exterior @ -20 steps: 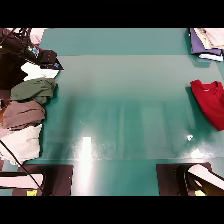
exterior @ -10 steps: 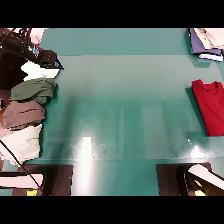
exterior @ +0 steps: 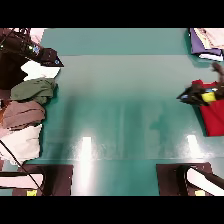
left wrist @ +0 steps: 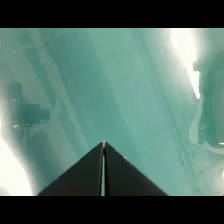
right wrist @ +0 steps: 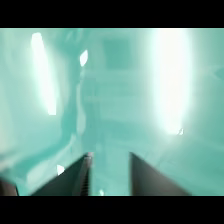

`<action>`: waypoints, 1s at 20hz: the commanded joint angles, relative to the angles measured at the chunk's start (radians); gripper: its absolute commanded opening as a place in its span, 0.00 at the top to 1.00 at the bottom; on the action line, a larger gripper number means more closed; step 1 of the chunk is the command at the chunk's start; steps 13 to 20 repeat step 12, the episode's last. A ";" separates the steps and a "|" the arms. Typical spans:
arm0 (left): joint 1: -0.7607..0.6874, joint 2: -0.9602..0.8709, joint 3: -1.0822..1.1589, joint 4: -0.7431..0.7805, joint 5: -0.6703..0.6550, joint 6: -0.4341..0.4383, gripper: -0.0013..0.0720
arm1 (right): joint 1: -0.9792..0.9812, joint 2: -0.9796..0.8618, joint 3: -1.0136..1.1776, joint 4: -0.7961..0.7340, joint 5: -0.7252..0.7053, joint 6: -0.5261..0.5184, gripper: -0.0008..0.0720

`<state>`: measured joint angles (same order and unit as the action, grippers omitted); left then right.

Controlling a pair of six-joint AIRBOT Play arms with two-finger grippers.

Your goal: Fold the shirts.

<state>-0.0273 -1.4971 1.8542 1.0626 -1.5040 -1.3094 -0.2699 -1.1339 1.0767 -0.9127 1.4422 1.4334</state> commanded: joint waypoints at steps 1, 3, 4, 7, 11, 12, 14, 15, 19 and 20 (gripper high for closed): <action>0.000 0.000 0.000 0.000 0.004 0.001 0.95 | 0.249 0.000 0.000 0.028 -0.065 -0.003 0.80; 0.000 0.000 0.000 0.000 0.004 0.000 0.95 | 0.323 0.000 0.000 0.027 -0.076 -0.003 0.96; 0.000 0.000 0.000 0.000 0.004 0.000 0.95 | 0.345 0.000 0.000 0.027 -0.081 -0.003 0.96; 0.000 0.000 0.000 0.000 0.004 0.000 0.95 | 0.373 0.000 0.000 0.028 -0.089 -0.002 0.96; 0.000 0.000 0.000 0.000 0.004 0.000 0.95 | 0.371 0.000 0.000 0.028 -0.078 -0.002 0.96; 0.000 0.000 0.000 0.000 0.004 0.000 0.95 | 0.371 0.000 0.000 0.028 -0.077 -0.002 0.96; 0.000 0.000 0.000 0.000 0.004 0.000 0.95 | 0.371 0.000 0.000 0.028 -0.077 -0.002 0.96; 0.000 0.000 0.000 0.000 0.004 0.000 0.95 | 0.371 0.000 0.000 0.028 -0.077 -0.002 0.96; 0.000 0.000 0.000 0.000 0.004 0.000 0.95 | 0.371 0.000 0.000 0.028 -0.077 -0.002 0.96; 0.000 0.000 0.000 0.000 0.004 0.000 0.95 | 0.371 0.000 0.000 0.028 -0.077 -0.002 0.96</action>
